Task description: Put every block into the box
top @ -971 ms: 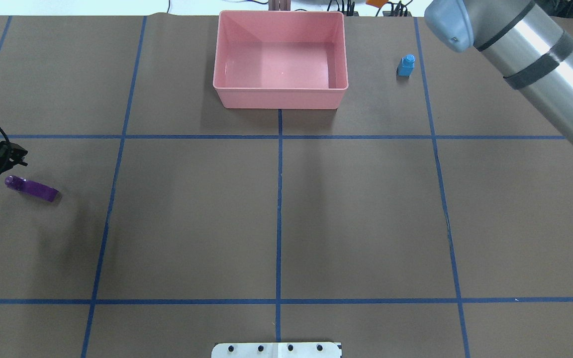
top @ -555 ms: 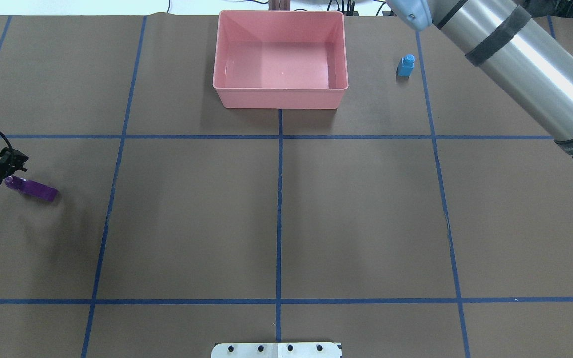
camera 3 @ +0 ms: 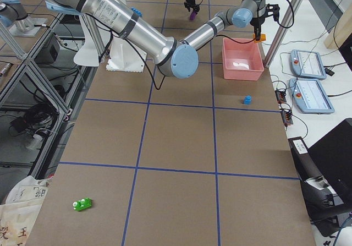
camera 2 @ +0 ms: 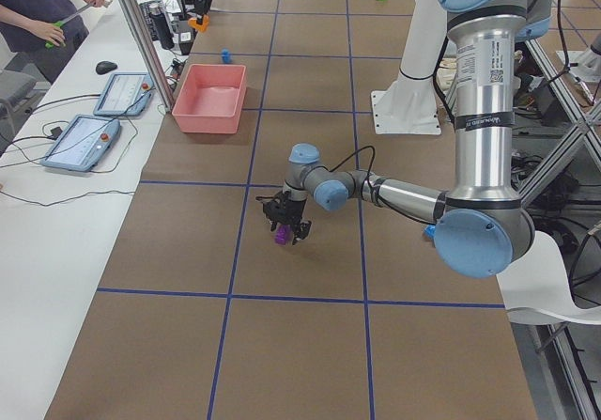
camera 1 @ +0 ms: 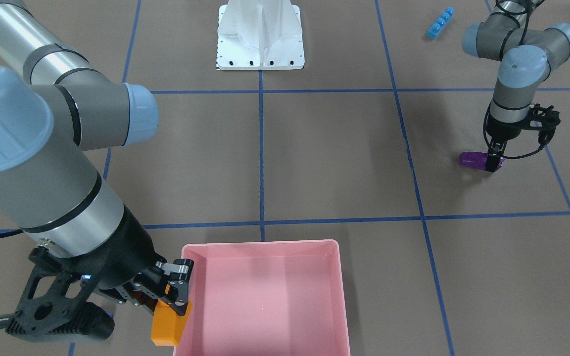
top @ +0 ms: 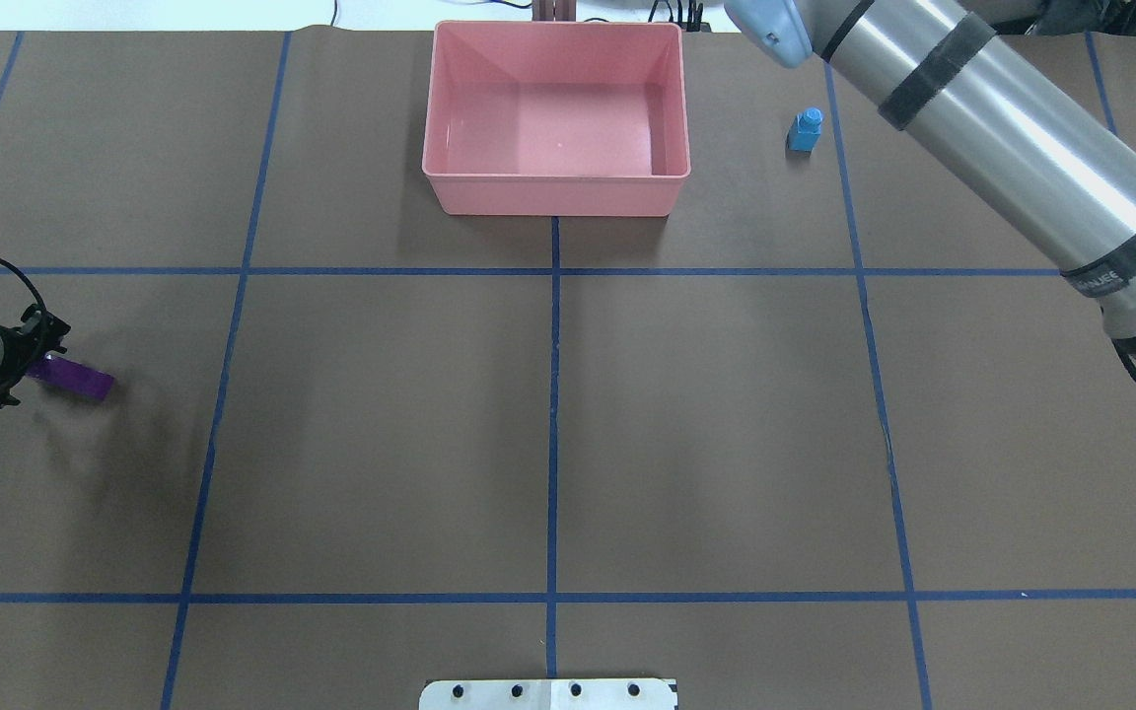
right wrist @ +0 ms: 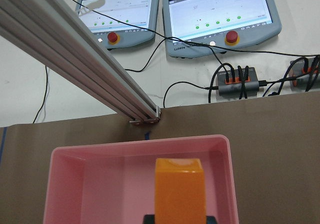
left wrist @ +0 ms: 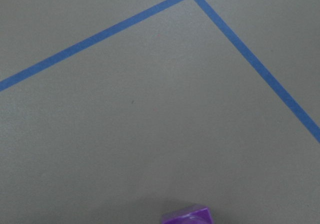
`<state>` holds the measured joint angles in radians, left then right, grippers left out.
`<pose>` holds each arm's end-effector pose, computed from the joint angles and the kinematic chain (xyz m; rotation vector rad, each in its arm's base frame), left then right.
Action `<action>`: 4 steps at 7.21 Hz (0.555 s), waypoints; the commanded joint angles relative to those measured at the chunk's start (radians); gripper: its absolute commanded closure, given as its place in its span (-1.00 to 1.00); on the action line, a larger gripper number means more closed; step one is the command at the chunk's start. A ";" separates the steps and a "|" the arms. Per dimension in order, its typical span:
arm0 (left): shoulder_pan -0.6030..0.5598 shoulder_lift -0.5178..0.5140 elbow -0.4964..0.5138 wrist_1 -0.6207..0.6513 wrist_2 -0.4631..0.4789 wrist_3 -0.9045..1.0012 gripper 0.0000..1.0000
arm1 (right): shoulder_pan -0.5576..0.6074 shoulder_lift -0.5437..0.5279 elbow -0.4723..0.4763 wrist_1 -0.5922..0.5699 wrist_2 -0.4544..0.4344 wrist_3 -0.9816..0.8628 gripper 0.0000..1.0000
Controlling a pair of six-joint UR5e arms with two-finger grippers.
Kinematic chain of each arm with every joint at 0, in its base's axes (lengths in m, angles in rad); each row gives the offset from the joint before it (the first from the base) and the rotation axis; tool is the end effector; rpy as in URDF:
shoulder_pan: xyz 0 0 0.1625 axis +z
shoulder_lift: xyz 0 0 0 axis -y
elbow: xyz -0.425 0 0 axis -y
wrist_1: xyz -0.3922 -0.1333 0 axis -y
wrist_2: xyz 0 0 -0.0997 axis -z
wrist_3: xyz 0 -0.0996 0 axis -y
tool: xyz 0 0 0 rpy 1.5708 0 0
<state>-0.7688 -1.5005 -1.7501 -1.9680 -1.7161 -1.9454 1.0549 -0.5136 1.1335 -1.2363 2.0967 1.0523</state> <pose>0.2731 -0.4296 0.5816 -0.0426 0.5504 -1.0792 -0.3307 -0.7520 0.1119 0.3170 -1.0009 0.2356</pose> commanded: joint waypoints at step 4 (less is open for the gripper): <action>-0.012 0.016 -0.127 0.015 -0.068 0.064 1.00 | -0.065 0.055 -0.086 0.004 -0.099 -0.002 1.00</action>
<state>-0.7758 -1.4878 -1.8389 -1.9642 -1.7709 -1.9192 1.0084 -0.4662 1.0623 -1.2319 2.0215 1.0513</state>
